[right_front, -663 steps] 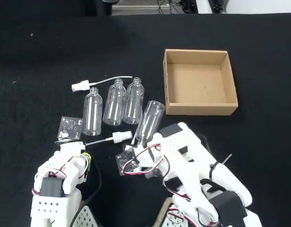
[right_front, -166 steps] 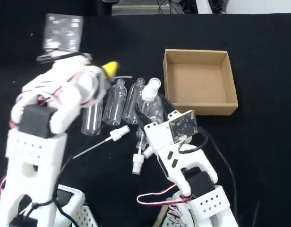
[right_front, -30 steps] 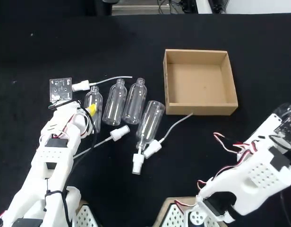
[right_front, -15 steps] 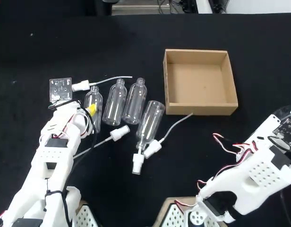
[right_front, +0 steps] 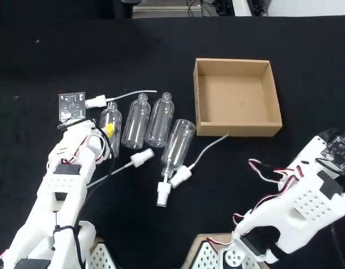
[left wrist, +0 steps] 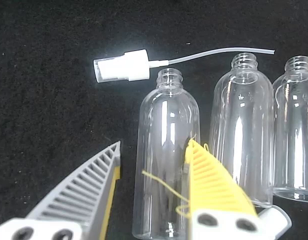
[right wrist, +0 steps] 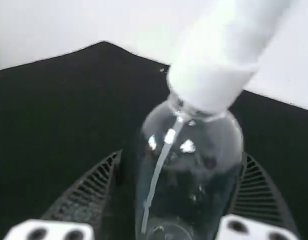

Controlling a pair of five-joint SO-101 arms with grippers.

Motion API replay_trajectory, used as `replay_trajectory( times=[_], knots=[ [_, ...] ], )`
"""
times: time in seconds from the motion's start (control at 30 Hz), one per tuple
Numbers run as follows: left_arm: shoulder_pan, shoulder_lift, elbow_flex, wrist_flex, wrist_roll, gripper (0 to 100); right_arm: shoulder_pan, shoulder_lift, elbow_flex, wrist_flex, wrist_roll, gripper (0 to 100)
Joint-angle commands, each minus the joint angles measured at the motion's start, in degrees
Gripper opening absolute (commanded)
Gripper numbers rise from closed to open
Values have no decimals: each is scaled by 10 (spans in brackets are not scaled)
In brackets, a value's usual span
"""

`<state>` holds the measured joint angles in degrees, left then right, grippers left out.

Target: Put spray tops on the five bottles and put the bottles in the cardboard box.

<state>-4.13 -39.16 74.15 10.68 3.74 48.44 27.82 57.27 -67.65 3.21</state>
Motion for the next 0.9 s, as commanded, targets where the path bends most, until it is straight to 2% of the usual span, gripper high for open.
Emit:
replay_trajectory(
  times=[0.0, 0.33, 0.67, 0.87],
  knots=[
    [-1, -3, -5, -11, 4, 202, -7, -37, 4, 7, 3, 287],
    [-1, -3, -5, -11, 4, 202, -8, -167, 76, 11, 3, 289],
    [-1, -3, -5, -11, 4, 202, -5, -249, -7, 285, 0, 289],
    [-1, -3, -5, -11, 4, 202, -8, -257, -11, 292, 3, 287]
  ],
)
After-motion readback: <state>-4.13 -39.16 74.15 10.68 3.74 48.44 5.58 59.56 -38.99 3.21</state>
